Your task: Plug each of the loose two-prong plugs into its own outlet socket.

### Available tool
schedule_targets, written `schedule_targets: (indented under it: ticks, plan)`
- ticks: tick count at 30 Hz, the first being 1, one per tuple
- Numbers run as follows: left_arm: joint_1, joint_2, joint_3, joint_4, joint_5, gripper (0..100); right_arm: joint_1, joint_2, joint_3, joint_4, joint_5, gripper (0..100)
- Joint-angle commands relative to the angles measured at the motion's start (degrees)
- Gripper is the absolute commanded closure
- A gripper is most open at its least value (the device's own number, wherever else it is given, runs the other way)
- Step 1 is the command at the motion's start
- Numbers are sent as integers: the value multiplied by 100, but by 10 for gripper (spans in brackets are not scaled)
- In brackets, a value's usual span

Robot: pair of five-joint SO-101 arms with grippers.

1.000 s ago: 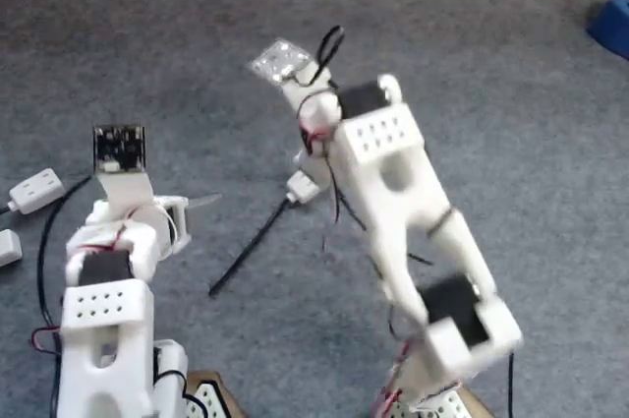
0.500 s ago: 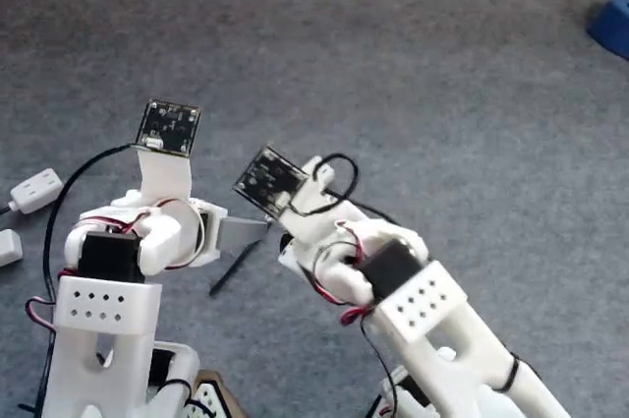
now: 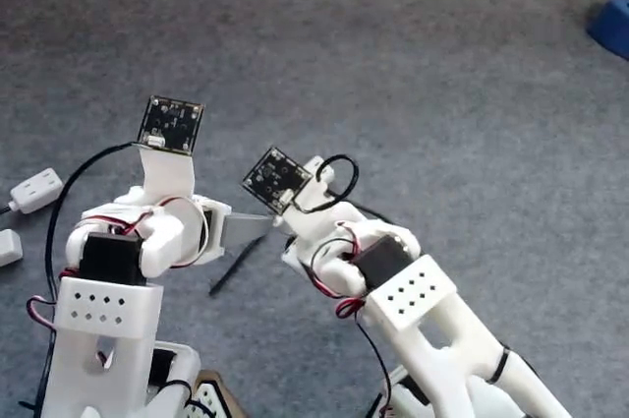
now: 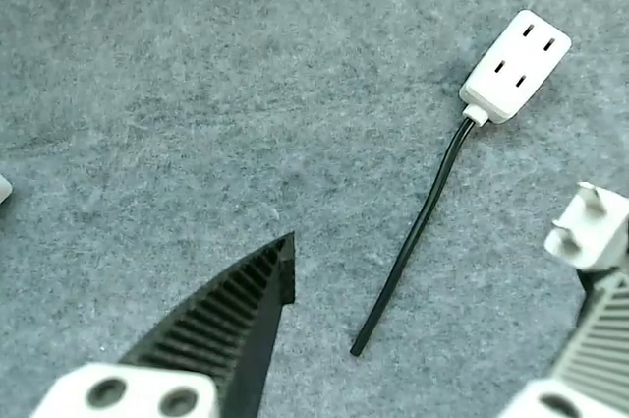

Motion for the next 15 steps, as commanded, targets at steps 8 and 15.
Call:
schedule_targets:
  ticks: [8, 15]
  plan:
    - [92, -40, 1024, -1398, 26, 564, -338, -1086, -84, 277, -167, 991]
    - [119, -40, 831, -1169, 26, 564, -303, -971, -84, 268, -176, 991]
